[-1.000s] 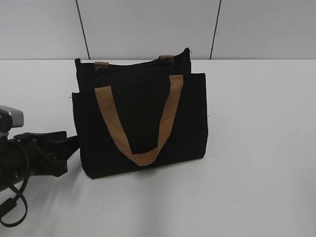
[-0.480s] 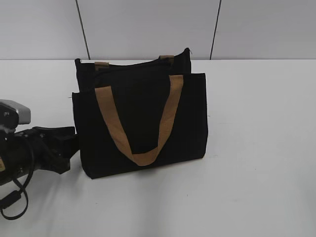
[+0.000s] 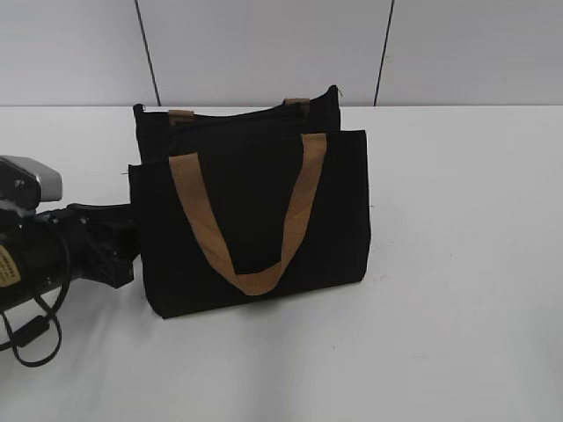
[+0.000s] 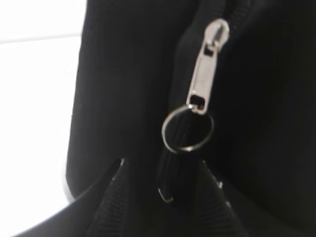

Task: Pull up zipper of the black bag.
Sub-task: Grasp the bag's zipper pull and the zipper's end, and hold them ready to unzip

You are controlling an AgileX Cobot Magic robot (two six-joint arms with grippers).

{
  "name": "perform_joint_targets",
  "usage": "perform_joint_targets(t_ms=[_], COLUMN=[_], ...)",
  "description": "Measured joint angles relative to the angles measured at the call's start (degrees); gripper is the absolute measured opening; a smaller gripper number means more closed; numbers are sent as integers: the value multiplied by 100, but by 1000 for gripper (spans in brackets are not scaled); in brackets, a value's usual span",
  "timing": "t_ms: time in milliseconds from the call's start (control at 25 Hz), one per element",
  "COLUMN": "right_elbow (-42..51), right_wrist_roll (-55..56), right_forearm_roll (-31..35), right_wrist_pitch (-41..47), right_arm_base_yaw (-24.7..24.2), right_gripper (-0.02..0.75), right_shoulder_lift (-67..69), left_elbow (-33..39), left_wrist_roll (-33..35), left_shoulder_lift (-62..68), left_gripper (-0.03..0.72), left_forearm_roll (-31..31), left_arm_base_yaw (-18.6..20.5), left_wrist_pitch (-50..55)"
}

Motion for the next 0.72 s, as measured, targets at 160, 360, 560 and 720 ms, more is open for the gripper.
perform_joint_targets(t_ms=[160,360,560,720], right_elbow=[0,0,0,0], right_wrist_roll=[0,0,0,0], right_forearm_roll=[0,0,0,0], right_wrist_pitch=[0,0,0,0], right_arm_base_yaw=[0,0,0,0], right_gripper=[477,477,477,477], right_shoulder_lift=[0,0,0,0], left_elbow=[-93,-180,-200,-200], left_wrist_roll=[0,0,-83,-217], left_shoulder_lift=[6,6,6,6], left_gripper=[330,325,290,272], left_forearm_roll=[134,183,225,432], left_arm_base_yaw=[0,0,0,0], left_wrist_pitch=[0,-6,3,101])
